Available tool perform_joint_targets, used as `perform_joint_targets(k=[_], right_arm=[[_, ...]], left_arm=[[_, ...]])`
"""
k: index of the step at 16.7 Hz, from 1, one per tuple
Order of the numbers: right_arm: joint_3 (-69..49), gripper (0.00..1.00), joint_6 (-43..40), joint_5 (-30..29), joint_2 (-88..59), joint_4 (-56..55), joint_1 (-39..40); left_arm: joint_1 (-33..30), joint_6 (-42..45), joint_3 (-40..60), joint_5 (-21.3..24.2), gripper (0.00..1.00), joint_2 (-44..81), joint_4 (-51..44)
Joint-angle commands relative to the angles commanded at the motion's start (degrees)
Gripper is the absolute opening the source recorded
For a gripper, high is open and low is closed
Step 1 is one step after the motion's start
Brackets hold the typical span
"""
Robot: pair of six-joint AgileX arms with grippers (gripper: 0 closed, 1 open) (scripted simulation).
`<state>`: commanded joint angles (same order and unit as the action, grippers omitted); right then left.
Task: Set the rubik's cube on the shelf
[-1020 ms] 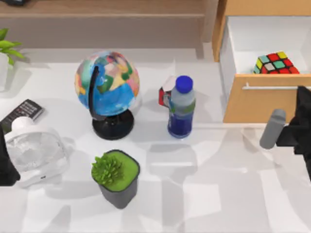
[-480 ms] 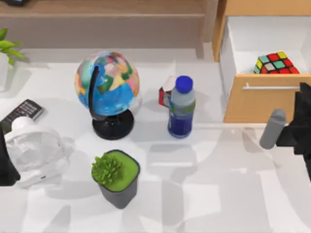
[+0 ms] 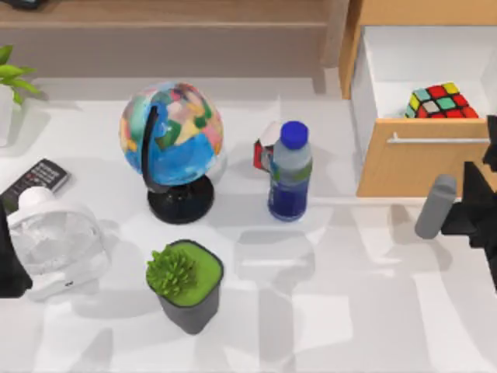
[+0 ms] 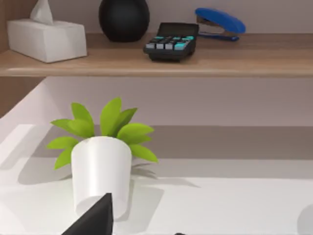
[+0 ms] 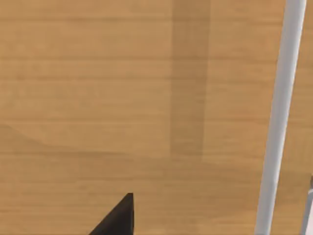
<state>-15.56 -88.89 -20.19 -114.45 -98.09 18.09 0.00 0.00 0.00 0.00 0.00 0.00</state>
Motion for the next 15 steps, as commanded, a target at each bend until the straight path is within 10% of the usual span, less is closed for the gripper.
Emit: perform_joint_targets(k=[15], right_arm=[[4.18,1.0,0.03,-1.71,-2.74,-2.49,1.59]], left_arm=[[0.0,0.0,0.0,0.0,1.0,0.0,0.0]])
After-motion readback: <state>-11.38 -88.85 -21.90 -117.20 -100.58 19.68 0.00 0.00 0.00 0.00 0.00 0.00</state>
